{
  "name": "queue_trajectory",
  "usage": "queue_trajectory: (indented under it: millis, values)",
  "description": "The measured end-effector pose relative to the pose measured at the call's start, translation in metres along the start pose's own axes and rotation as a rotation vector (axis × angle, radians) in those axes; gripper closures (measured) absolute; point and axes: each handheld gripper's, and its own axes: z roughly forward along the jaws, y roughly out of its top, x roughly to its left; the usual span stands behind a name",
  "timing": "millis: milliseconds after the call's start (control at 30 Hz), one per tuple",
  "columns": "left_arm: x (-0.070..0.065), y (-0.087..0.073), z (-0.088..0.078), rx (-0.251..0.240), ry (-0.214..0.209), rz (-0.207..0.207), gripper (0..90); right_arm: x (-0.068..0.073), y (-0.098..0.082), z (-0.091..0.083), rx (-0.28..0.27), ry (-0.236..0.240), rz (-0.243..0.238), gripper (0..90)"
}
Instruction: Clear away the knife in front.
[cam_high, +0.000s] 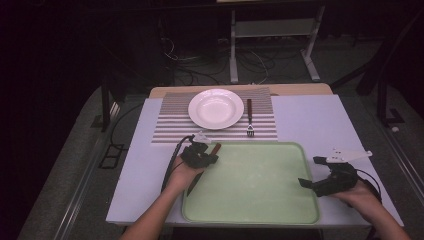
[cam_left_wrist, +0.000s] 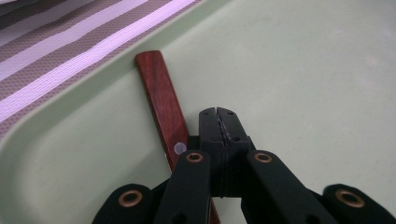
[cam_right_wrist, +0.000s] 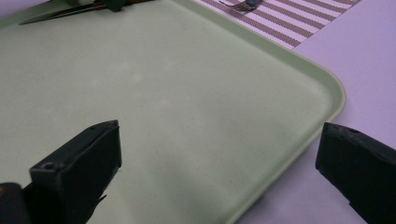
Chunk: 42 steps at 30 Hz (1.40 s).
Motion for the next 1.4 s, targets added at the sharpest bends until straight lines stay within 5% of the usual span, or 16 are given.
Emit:
queue_trajectory:
  millis: [1033,1167,1400]
  values:
    - [0.026,-0.02,-0.026,0.016,-0.002,-0.068,86.5,0.002,-0.001,-0.002,0.002,0.0,-0.004,0.4]
    - [0.026,-0.021,-0.026,0.0,-0.028,-0.068,79.7,0.002,-0.001,-0.002,0.0,0.0,-0.003,0.4]
    - [0.02,-0.016,-0.032,-0.059,-0.072,-0.037,53.9,0.003,-0.001,-0.002,-0.001,0.006,-0.003,0.4]
